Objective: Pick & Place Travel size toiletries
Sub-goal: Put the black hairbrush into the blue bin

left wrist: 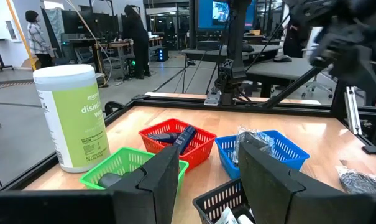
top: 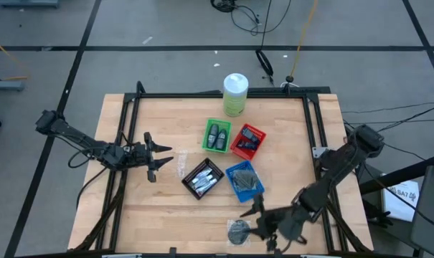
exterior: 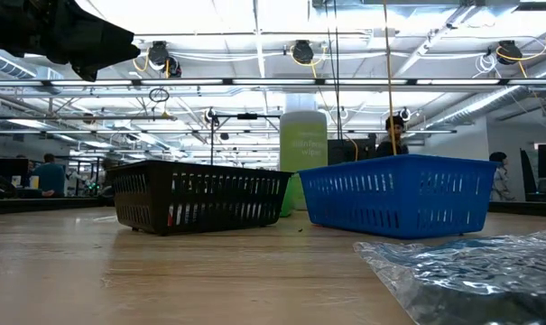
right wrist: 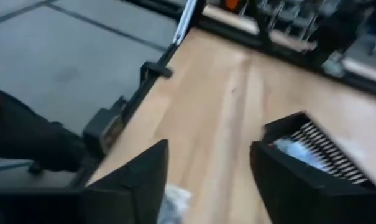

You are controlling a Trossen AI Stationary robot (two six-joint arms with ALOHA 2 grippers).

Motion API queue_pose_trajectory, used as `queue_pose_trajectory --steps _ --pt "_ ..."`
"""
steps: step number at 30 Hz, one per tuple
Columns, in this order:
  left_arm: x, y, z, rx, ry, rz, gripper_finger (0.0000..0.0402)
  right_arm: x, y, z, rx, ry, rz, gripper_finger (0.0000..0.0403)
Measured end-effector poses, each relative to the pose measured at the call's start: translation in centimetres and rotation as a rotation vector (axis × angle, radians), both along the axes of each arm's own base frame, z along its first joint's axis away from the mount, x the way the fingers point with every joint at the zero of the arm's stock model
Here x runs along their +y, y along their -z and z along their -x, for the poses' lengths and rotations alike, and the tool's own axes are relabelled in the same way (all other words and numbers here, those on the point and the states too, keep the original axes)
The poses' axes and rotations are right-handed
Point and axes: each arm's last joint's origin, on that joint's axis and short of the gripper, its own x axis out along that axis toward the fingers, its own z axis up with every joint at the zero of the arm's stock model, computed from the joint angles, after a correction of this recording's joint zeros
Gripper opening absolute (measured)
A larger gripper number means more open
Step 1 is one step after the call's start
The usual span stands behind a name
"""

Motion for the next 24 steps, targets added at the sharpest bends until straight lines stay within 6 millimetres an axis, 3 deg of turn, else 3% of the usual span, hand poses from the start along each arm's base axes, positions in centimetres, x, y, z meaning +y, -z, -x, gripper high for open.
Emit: queue_pose_trajectory --steps 4,10,16,24 --pt "0.0 0.0 0.0 0.000 0.000 0.000 0.0163 2.1 1.8 -1.5 0.122 0.006 -0.021 0.0263" --pt "0.0 0.0 0.0 0.000 0.000 0.000 0.0164 3.7 6.7 -3.2 0.310 0.003 -0.048 0.0314" --pt "0.0 0.0 0.0 0.000 0.000 0.000 0.0164 4.3 10.2 -3.6 0.402 0.019 -0.043 0.0315" --pt "0.0 0.0 0.0 0.000 0.000 0.000 0.0163 4.1 12.3 -3.7 0.484 0.059 -0.044 0.0314"
